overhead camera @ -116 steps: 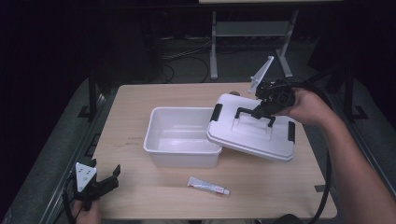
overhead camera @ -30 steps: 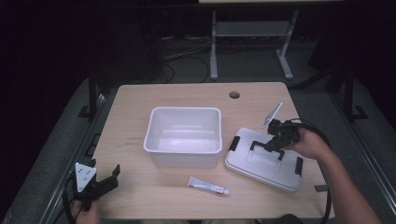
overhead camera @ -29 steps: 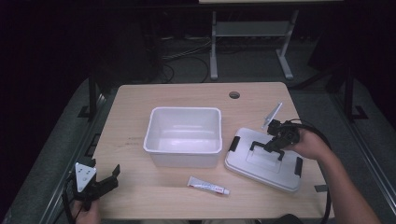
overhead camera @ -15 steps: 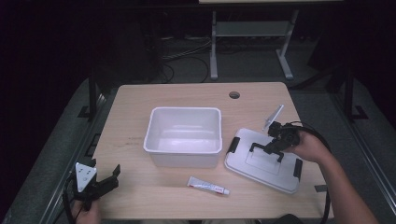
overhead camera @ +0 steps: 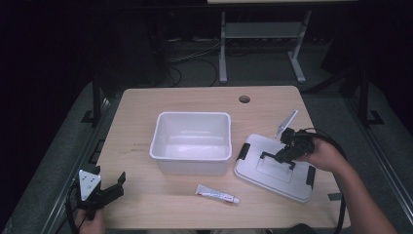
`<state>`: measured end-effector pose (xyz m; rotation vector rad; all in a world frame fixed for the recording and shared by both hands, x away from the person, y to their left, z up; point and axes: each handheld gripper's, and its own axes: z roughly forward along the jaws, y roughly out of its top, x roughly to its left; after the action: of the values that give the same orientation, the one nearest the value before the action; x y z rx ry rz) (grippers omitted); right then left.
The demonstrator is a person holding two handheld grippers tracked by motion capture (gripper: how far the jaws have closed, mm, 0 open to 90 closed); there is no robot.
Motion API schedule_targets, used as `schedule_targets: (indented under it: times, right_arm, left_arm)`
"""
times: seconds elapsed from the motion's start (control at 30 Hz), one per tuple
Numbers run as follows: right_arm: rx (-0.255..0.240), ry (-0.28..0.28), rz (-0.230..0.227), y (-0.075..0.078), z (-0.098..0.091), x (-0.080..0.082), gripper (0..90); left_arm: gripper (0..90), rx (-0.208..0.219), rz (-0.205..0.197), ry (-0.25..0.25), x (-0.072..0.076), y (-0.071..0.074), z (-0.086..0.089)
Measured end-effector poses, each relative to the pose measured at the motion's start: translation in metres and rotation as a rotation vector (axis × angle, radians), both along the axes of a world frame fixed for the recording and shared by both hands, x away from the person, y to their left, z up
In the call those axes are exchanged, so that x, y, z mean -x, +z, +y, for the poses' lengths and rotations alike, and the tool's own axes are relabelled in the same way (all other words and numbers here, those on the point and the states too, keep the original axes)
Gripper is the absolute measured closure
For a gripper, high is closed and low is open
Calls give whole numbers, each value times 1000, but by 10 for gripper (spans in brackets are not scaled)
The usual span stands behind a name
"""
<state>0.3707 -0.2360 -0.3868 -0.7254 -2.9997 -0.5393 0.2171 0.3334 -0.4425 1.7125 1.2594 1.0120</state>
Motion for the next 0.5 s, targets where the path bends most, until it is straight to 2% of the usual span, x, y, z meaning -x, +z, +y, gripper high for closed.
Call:
schedule_targets:
  times: [0.5]
  right_arm:
    - [-7,25,-7,10,8,13,666]
  left_arm:
    - [150,3,-3,2,0,0,1]
